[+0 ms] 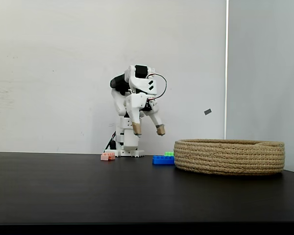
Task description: Place the lego blocks in the tray
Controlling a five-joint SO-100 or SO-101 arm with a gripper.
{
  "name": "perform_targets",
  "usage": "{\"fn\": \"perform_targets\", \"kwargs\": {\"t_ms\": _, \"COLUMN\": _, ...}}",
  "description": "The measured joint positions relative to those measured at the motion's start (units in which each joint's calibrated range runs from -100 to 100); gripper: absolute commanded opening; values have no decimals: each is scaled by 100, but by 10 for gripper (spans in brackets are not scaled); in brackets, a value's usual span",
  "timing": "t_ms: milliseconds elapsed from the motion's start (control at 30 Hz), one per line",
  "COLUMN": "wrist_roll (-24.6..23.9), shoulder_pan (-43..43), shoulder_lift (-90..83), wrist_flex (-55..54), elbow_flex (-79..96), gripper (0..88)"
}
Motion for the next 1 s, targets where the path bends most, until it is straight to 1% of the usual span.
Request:
{"fn": "perform_targets", "kwargs": {"t_ms": 167, "wrist_roll": -181, "shoulder_pan": -423, "shoulder_lift": 908, "wrist_flex": -65, "elbow_flex": -389, "gripper": 377}}
{"fn": "perform_targets", "kwargs": {"t_ms": 567, "wrist_roll": -400, "shoulder_pan": -708, "shoulder_lift": 2426, "wrist_flex": -893, "elbow_flex": -601, "gripper": 359}}
{"fn": "perform_targets", "kwargs": {"t_ms": 1000, "wrist_roll": -571, "shoulder_pan": -1124, "shoulder_lift": 3172, "wrist_flex": -1600, "elbow_flex": -707, "gripper": 325}}
